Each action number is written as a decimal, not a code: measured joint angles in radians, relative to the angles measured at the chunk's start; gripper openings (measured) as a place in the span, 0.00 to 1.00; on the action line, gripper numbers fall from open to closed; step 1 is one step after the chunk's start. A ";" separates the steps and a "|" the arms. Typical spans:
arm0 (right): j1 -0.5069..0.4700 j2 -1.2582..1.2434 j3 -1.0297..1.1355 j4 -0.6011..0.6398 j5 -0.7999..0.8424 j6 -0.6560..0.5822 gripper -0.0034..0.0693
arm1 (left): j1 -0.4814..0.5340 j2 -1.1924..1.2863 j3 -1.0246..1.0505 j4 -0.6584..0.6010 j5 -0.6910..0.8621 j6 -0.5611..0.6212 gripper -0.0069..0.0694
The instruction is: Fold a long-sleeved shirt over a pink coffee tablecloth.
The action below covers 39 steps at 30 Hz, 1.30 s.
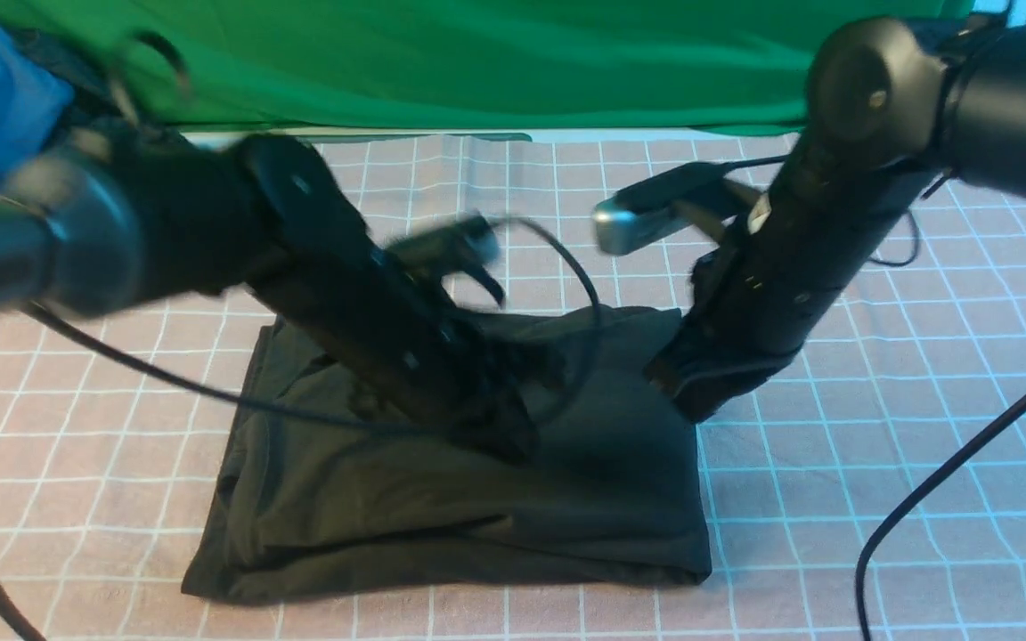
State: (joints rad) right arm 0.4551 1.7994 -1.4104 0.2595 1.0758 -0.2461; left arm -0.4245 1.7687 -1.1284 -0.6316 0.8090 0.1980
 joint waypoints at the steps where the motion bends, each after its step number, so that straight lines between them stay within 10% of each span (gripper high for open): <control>1: -0.014 0.000 0.000 -0.001 0.008 0.003 0.10 | -0.014 0.011 0.015 0.000 -0.006 -0.006 0.11; 39: -0.046 -0.001 -0.001 0.039 0.088 -0.032 0.10 | -0.029 -0.200 0.258 0.043 -0.213 -0.139 0.11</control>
State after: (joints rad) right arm 0.4092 1.7983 -1.4114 0.2988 1.1633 -0.2785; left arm -0.4535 1.5687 -0.8701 -0.5889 0.5959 0.0591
